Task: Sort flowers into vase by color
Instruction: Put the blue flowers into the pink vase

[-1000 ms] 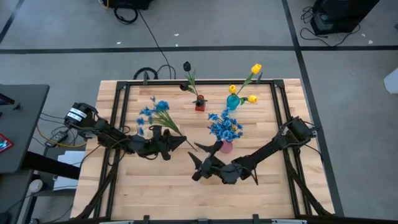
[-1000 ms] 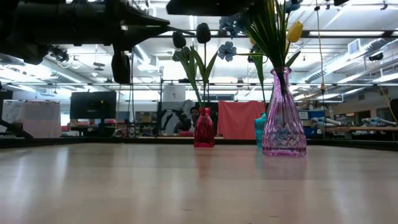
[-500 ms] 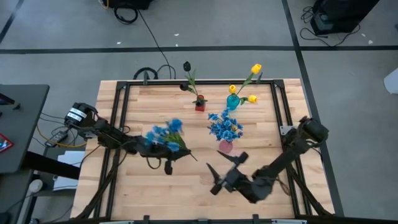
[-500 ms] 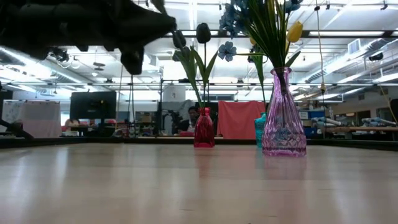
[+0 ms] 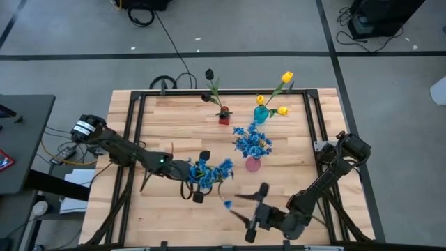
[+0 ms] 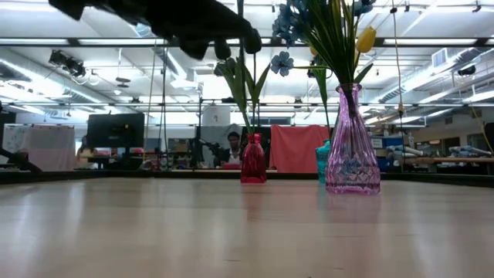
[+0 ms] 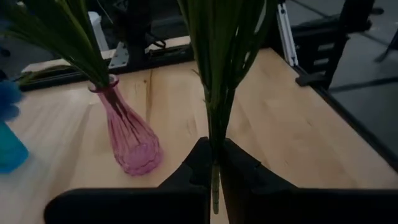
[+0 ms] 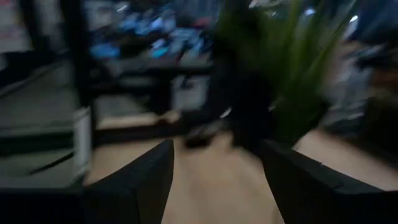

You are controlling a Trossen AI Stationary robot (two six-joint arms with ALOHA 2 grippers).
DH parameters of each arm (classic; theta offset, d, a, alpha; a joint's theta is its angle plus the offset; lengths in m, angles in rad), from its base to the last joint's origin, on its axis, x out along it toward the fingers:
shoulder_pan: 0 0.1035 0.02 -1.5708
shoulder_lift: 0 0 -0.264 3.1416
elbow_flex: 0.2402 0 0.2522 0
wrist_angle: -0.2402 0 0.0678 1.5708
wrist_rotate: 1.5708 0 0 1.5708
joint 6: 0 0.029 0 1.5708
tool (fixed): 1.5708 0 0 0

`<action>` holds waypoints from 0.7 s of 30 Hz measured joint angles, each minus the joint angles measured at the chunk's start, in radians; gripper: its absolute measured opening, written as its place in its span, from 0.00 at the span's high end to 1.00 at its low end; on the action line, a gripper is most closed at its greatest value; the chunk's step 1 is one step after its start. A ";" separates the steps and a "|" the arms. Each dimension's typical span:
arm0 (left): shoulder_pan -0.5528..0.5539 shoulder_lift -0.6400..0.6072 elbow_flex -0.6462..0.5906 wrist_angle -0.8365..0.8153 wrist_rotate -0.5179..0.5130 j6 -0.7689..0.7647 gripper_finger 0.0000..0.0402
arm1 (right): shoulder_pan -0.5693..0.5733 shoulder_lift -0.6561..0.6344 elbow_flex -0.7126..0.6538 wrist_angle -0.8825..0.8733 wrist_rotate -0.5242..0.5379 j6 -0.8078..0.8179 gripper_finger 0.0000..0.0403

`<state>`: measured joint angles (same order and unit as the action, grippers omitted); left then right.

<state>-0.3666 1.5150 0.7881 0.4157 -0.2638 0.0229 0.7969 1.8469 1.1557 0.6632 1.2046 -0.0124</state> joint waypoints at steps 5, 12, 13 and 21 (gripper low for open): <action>-0.014 -0.098 0.011 -0.076 -0.003 0.029 0.95 | -0.031 0.000 0.000 -0.246 -0.308 0.277 0.38; -0.025 -0.162 0.012 -0.084 -0.014 0.029 0.95 | -0.076 -0.011 -0.047 -0.624 -0.439 0.604 0.39; -0.025 -0.160 0.012 -0.077 -0.018 0.029 0.95 | -0.078 -0.019 -0.069 -0.650 -0.421 0.643 0.39; -0.039 -0.135 0.011 -0.001 -0.021 0.055 0.95 | -0.009 -0.170 -0.323 -0.675 -0.241 0.947 0.39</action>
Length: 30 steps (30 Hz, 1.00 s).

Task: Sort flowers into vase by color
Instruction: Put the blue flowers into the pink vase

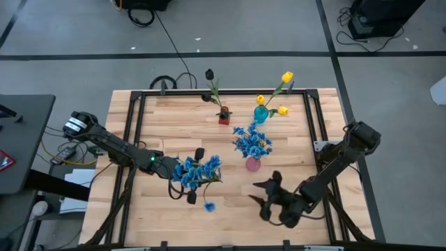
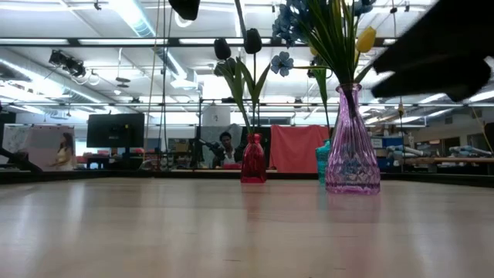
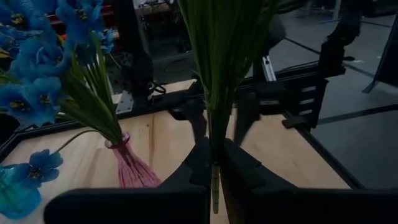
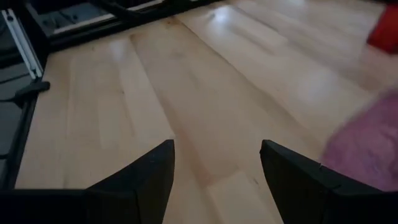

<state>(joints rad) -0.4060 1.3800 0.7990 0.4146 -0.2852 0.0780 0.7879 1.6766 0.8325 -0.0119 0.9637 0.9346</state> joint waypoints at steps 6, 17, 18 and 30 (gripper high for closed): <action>0.000 0.001 0.000 0.015 -0.031 0.045 0.95 | 0.025 -0.070 -0.126 -0.073 0.011 0.097 0.39; 0.050 0.001 0.000 0.035 -0.073 0.076 0.95 | -0.070 -0.119 -0.306 -0.192 0.067 0.222 0.27; 0.058 0.001 0.000 0.034 -0.073 0.076 0.95 | -0.080 -0.119 -0.321 -0.171 0.055 0.225 0.24; 0.139 0.001 0.000 0.050 -0.020 0.076 0.95 | -0.124 -0.119 -0.421 0.129 0.039 0.010 0.05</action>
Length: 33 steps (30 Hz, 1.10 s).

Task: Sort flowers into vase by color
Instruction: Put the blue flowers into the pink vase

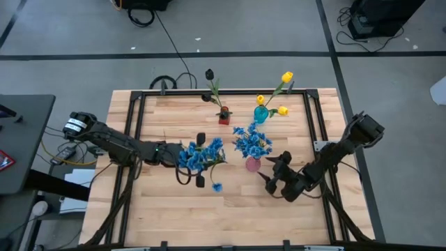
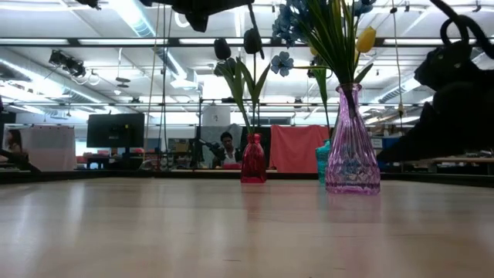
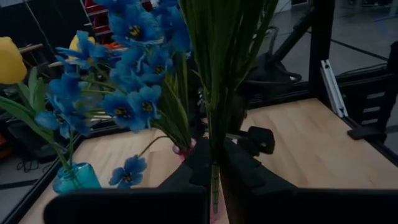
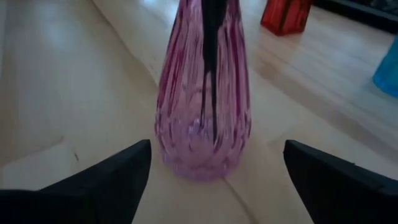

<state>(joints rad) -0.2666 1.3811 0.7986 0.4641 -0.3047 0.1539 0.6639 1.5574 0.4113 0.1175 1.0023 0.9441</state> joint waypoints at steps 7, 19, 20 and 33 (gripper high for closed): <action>0.025 0.000 0.000 0.042 0.030 -0.007 0.95 | -0.093 0.016 -0.093 0.332 -0.005 -0.235 0.12; 0.025 0.006 0.000 0.043 0.065 -0.009 0.95 | -0.245 0.062 -0.100 0.579 -0.215 -0.447 0.14; 0.025 0.011 0.000 0.047 0.065 -0.009 0.95 | -0.251 0.062 -0.100 0.583 -0.219 -0.450 0.14; 0.003 0.142 0.010 0.173 0.105 0.054 0.95 | -0.326 0.221 -0.055 0.804 -0.293 -0.511 0.20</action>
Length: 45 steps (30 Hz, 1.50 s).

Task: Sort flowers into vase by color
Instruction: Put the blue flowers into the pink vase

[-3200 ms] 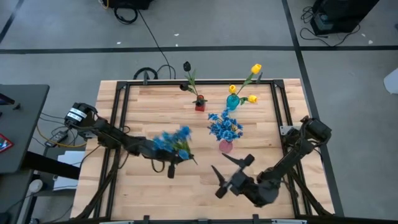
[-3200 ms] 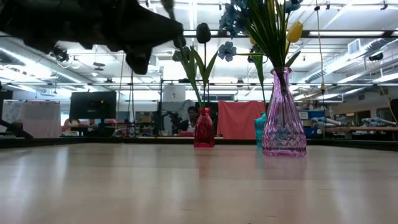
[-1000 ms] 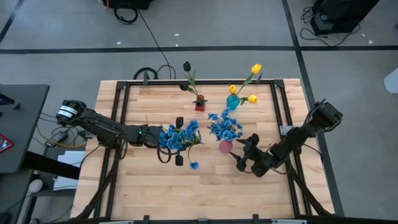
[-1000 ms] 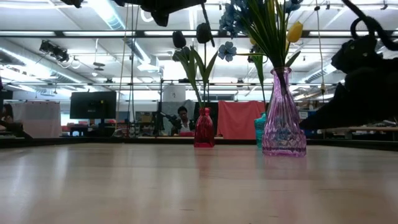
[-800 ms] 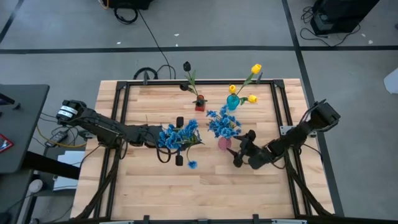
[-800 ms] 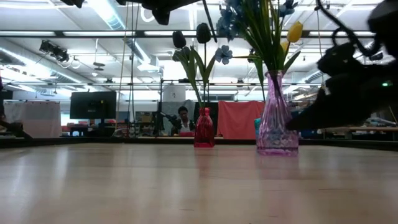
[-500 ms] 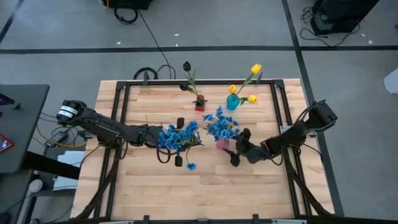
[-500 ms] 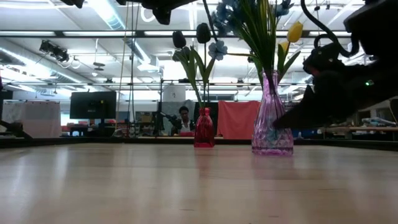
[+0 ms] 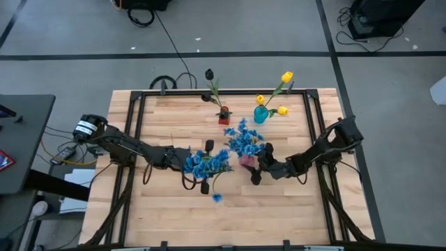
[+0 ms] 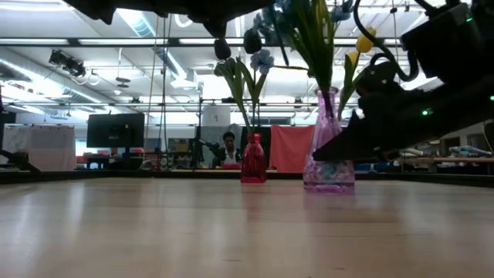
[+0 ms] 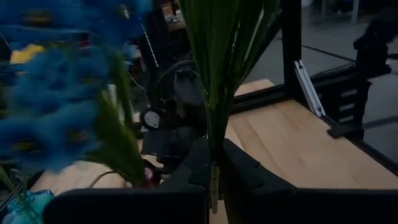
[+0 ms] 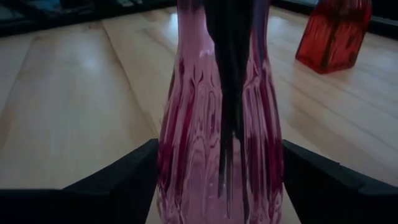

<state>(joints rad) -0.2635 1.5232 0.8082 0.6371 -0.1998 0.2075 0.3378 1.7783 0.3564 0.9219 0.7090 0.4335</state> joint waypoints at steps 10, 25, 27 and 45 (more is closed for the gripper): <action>-0.050 0.022 0.091 -0.165 -0.071 0.040 0.95 | -0.014 0.126 0.094 0.108 0.003 -0.051 0.23; -0.100 0.075 0.154 -0.105 -0.312 0.159 0.95 | -0.022 0.220 0.264 0.061 0.024 -0.115 0.24; -0.095 0.075 0.155 -0.106 -0.349 0.157 0.95 | -0.022 0.220 0.269 0.053 0.024 -0.115 0.23; -0.077 0.154 0.305 -0.335 -0.433 0.104 0.95 | -0.024 0.219 0.270 0.046 0.029 -0.097 0.24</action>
<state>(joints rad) -0.3401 1.6768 1.1130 0.3016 -0.6326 0.3111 0.3138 1.9972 0.6262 0.9679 0.7379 0.3370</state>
